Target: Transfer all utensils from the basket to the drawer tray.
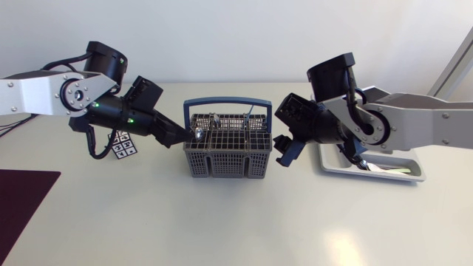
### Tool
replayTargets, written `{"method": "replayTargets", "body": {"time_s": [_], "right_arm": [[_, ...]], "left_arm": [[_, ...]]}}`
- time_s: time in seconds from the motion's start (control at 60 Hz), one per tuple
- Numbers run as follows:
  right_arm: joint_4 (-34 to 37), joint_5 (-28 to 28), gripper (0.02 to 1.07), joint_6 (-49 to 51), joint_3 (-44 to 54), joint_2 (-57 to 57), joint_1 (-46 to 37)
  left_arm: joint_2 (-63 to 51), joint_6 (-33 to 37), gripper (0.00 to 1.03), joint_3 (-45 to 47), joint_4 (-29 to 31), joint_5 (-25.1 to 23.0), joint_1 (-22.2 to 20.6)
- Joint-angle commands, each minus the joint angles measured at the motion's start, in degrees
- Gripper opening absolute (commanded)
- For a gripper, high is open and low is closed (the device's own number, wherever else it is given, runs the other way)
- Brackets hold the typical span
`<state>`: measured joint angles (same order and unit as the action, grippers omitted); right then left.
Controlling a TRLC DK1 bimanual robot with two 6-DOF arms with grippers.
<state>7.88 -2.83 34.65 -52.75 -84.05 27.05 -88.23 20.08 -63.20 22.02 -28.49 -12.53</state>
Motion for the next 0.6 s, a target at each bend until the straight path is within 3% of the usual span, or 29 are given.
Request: {"method": "replayTargets", "body": {"time_s": [0.0,0.45,0.583], "right_arm": [[1.3,-0.2,0.77,-1.9,0.5,1.2,1.3],[0.9,-0.1,0.77,-2.7,1.0,1.8,2.6],[0.6,-0.1,0.77,-2.8,1.3,1.7,2.7]], "left_arm": [[-2.9,-4.3,0.65,-2.5,0.7,-1.1,-0.2],[-7.8,-7.5,0.65,-4.6,-0.6,-1.4,-2.1],[-8.0,-9.1,0.6,-4.7,-2.1,-1.4,-3.2]]}}
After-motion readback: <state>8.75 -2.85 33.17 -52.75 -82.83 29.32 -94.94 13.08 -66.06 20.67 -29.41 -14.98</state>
